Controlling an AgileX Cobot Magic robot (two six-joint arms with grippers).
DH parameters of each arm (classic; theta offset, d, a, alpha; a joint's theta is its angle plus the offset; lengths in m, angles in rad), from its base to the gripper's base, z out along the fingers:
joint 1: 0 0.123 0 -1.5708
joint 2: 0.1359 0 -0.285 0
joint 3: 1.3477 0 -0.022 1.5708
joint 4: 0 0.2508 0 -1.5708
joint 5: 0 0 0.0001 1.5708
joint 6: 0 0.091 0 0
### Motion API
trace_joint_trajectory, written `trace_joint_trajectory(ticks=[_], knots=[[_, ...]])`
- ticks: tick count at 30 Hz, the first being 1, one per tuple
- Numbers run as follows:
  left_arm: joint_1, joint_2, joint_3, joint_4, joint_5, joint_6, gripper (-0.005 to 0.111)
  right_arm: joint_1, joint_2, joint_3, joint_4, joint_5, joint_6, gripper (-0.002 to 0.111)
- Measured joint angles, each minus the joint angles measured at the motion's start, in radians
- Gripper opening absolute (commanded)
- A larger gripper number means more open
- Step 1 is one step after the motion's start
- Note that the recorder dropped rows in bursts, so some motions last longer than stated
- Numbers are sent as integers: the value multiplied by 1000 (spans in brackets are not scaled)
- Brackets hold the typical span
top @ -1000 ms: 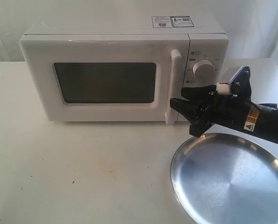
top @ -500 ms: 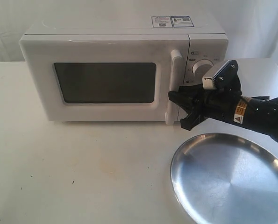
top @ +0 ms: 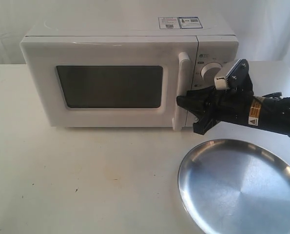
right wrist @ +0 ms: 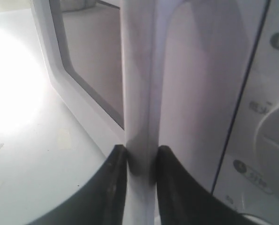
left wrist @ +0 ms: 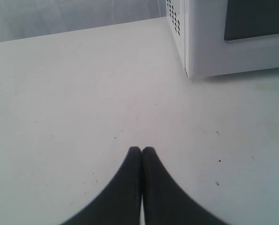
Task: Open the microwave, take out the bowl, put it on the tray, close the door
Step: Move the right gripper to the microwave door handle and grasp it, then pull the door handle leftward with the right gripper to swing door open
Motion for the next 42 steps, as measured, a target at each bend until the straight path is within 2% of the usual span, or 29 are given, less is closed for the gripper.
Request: trace_joint_trajectory(ticks=[12, 15, 16, 35, 37, 39, 42], knots=[[0, 0, 0, 0, 0, 0, 0, 51, -65, 2, -8, 134, 88, 0], [0, 0, 0, 0, 0, 0, 0, 96, -127, 63, -372, -58, 92, 0], [0, 0, 0, 0, 0, 0, 0, 111, -139, 81, -400, -71, 85, 0], [0, 0, 0, 0, 0, 0, 0, 111, -190, 81, -403, 11, 210, 1], [0, 0, 0, 0, 0, 0, 0, 113, -195, 81, -412, 21, 227, 8], [0, 0, 0, 0, 0, 0, 0, 115, -198, 81, -417, 26, 242, 23], [0, 0, 0, 0, 0, 0, 0, 115, -201, 81, -423, 28, 273, 56]])
